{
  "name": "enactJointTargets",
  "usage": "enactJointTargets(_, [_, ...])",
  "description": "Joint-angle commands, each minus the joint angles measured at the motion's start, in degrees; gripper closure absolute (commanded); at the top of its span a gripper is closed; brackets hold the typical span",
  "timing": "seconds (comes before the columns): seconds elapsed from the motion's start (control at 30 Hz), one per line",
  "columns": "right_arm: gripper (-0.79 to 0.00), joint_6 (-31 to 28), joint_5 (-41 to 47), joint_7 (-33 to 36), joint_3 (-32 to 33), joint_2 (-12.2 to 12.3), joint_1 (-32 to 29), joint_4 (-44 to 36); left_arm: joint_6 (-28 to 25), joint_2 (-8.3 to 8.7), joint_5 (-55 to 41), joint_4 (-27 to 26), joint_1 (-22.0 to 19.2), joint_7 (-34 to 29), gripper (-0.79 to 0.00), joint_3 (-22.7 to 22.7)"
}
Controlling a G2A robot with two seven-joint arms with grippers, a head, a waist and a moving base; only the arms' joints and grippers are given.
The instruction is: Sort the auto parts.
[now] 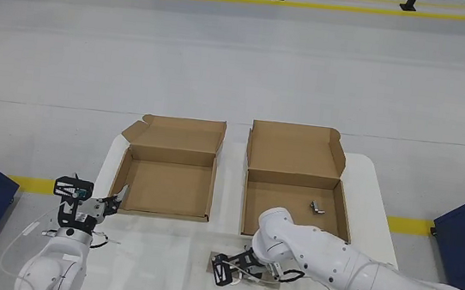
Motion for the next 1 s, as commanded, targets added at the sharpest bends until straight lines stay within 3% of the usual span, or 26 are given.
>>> enactJointTargets(0.0, [-0.243, -0.1, -0.2, -0.1, 0.0, -0.1, -0.1, 0.2, 0.0, 0.0, 0.0, 0.0, 0.0, 0.0, -0.785, 0.0])
enactJointTargets(0.13, [-0.212, -0.3, -0.5, -0.3, 0.0, -0.4, -0.1, 0.6, 0.0, 0.0, 0.0, 0.0, 0.0, 0.0, -0.785, 0.0])
enactJointTargets(0.23, [0.0, -0.2, -0.5, -0.2, 0.0, -0.5, -0.2, 1.0, 0.0, 0.0, 0.0, 0.0, 0.0, 0.0, -0.785, 0.0])
enactJointTargets(0.6, [0.0, 0.8, 0.2, 0.8, 0.0, -0.3, 0.7, -0.2, 0.0, 0.0, 0.0, 0.0, 0.0, 0.0, -0.785, 0.0])
enactJointTargets(0.97, [0.0, 3.0, 5.0, 3.0, 2.2, 2.8, 1.7, -5.6, 0.0, 0.0, 0.0, 0.0, 0.0, 0.0, -0.785, 0.0])
